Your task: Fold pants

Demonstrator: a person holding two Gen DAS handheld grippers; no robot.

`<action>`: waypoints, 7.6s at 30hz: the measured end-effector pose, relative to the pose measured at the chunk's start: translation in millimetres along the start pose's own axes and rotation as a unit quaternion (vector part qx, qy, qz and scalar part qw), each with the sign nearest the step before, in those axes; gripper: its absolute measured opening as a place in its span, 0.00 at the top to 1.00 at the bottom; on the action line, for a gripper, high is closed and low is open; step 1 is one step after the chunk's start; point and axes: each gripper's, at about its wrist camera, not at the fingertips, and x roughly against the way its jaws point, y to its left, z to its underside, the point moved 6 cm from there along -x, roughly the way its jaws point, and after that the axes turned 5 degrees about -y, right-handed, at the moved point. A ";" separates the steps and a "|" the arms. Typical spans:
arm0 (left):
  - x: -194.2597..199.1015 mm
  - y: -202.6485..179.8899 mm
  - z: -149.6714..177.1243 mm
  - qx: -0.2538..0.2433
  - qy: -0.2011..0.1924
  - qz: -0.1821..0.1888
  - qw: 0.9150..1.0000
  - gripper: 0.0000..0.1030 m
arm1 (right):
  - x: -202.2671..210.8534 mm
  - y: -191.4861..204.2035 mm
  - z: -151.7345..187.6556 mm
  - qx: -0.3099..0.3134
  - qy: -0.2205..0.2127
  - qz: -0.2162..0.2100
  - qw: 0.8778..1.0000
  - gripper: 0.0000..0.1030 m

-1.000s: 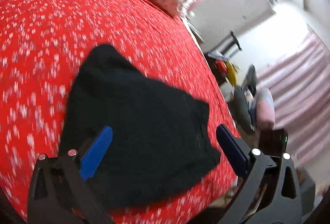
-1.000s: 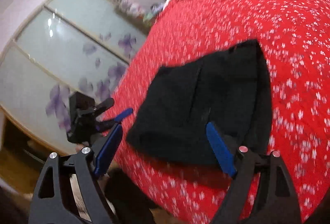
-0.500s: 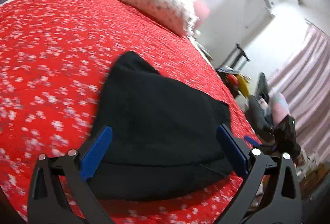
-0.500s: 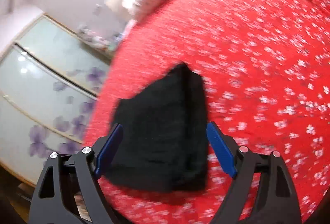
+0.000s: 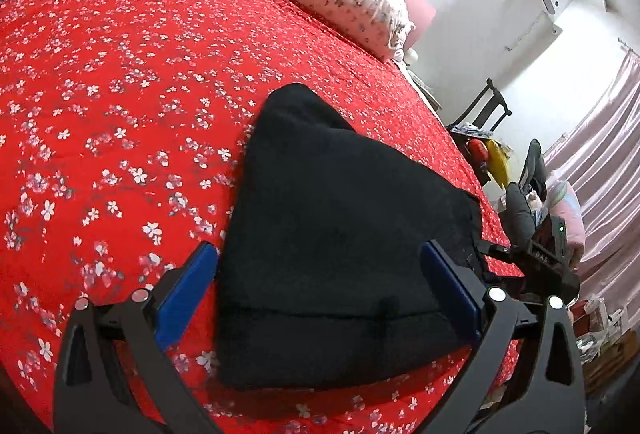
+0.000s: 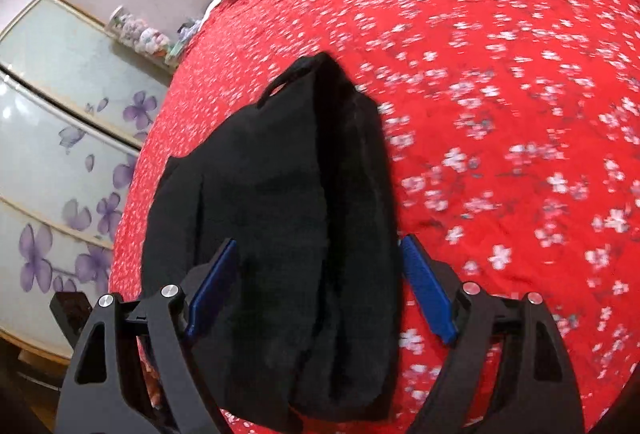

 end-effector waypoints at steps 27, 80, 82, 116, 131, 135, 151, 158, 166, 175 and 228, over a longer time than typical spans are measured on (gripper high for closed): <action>-1.4 -4.9 0.0 -0.038 0.000 -0.017 0.999 0.02 | -12.1 6.4 -3.7 0.016 -0.011 -0.010 1.000 0.33; -76.2 12.1 -50.8 0.054 0.157 0.103 0.981 0.02 | -3.9 30.2 -4.7 0.096 -0.061 -0.014 0.993 0.65; -75.7 9.0 -48.3 0.043 0.153 0.097 0.982 0.02 | -6.3 24.4 -6.0 0.080 -0.055 -0.016 0.995 0.61; -51.3 2.0 -63.3 0.040 0.076 0.083 0.993 0.88 | 3.7 41.5 -19.5 0.052 -0.093 -0.096 0.990 0.70; -75.9 -30.4 -110.8 0.000 0.000 0.087 0.996 0.90 | -12.5 44.0 -74.9 0.031 -0.151 -0.127 0.980 0.71; -98.0 -8.5 -110.0 0.009 0.008 0.053 0.998 0.88 | -36.3 38.5 -94.3 0.035 -0.154 -0.105 0.982 0.71; -35.0 -5.7 -120.8 0.019 -0.076 0.036 0.996 0.11 | 1.9 23.6 -96.0 0.018 -0.225 0.067 0.972 0.51; -71.4 -47.2 -82.4 -0.055 0.025 0.061 0.996 0.10 | -24.1 61.4 -68.3 0.023 -0.104 -0.073 0.992 0.35; -118.6 -18.6 -63.9 0.022 0.097 0.074 0.992 0.07 | -49.7 19.9 -73.5 -0.078 -0.067 -0.087 0.991 0.42; -72.2 -37.7 -44.9 -0.095 0.032 -0.001 0.995 0.02 | -3.1 17.6 -50.9 -0.090 -0.160 -0.050 0.982 0.35; 18.8 -47.0 68.8 -0.250 0.015 -0.168 0.953 0.02 | 5.1 86.0 115.4 0.197 -0.157 0.206 0.946 0.01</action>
